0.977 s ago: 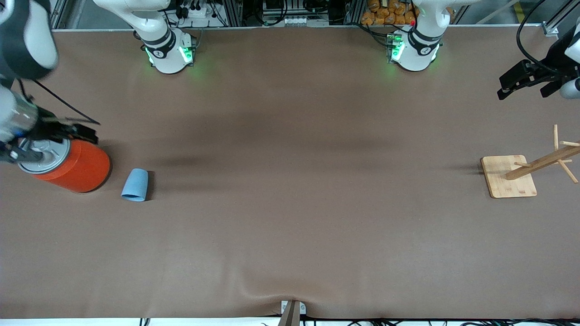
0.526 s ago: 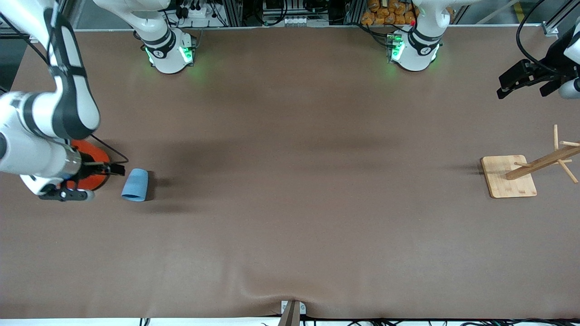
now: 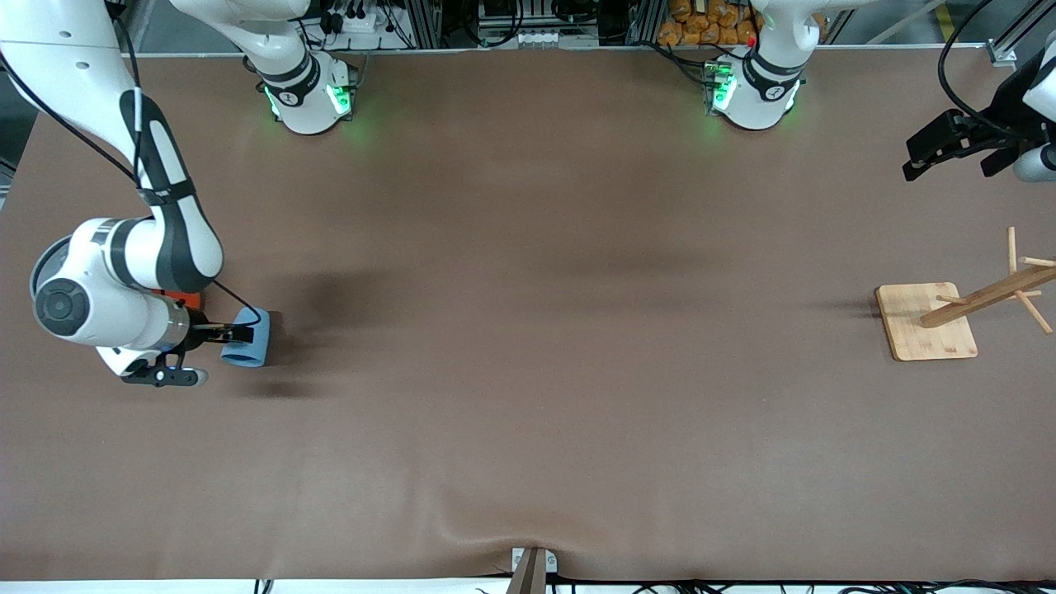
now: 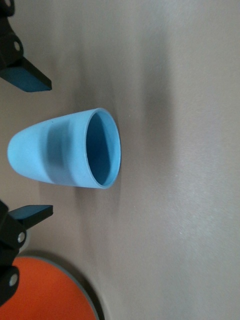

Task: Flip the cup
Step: 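Close the right gripper around the blue cup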

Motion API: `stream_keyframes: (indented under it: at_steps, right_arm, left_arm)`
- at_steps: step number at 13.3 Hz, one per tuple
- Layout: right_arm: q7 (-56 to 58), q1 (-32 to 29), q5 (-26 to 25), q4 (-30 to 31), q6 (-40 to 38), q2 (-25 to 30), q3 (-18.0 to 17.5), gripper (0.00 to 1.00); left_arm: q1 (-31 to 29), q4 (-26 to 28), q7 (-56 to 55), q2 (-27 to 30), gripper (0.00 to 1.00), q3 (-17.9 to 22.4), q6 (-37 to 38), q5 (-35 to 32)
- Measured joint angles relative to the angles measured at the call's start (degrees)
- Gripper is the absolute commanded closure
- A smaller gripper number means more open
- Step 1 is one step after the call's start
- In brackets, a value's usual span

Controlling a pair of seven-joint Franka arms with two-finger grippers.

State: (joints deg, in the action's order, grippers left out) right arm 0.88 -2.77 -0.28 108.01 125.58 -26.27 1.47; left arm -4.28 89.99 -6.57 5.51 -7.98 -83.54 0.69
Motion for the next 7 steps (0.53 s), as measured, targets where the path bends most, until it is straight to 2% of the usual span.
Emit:
stream_keyframes:
  at_steps: [6, 7]
  right_arm:
    - [0.00, 0.00, 0.21, 2.49, 3.46, -2.82, -0.02, 0.00]
    - [0.00, 0.00, 0.21, 2.51, 4.83, -3.68, -0.05, 0.25]
  left_arm:
    - [0.06, 0.20, 0.02, -0.21, 0.00, -0.57, 0.12, 0.00]
    - [0.08, 0.20, 0.02, -0.27, 0.00, -0.61, 0.13, 0.00]
